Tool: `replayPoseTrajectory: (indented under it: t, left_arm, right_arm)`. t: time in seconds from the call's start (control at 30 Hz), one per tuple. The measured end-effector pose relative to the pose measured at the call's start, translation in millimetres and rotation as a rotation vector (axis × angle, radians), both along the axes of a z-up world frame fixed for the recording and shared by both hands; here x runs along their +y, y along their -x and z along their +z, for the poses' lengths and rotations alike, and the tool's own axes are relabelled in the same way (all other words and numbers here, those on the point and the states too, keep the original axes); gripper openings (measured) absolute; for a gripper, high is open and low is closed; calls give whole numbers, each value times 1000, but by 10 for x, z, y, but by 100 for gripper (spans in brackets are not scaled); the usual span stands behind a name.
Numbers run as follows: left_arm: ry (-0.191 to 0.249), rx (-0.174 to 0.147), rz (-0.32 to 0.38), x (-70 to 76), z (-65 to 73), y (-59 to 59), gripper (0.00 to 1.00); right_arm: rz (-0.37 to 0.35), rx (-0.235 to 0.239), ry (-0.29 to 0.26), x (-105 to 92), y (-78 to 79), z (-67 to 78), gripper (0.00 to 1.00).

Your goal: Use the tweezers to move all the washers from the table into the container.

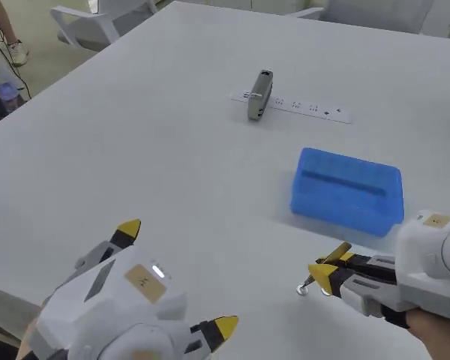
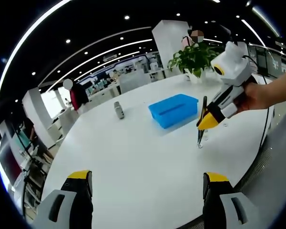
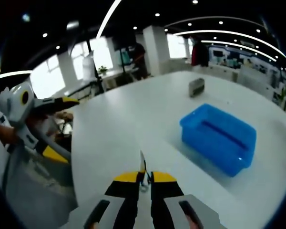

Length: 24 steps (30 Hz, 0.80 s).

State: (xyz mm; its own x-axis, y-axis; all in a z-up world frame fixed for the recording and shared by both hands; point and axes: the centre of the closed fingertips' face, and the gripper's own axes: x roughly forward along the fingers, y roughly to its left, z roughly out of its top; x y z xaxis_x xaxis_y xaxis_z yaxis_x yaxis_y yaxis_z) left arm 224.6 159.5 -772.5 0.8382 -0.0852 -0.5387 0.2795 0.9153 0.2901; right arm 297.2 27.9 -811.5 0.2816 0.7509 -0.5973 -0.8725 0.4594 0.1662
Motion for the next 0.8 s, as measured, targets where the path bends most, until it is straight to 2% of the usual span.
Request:
replayPoseTrajectory:
  t: [0.17,0.37,0.57,0.73,0.8]
  left_arm:
    - [-3,1,-4,-4,-5,0,99]
    - [-3,6,-10,-17,-16,8,99]
    - [4,9,-17,-39,-18,10,99]
    - [2,11,-18,-39,-25,9,99]
    - [-3,16,-18,-33,-35,10,99]
  right_arm:
    - [11,-3,15,5,19,-40,5]
    - [18,-31,36,7,36,-56,4]
    - [15,-86,78,-8,49,-89,4]
    - [19,-87,94,4,26,-95,3]
    - [23,-73,97,7,23,-96,3]
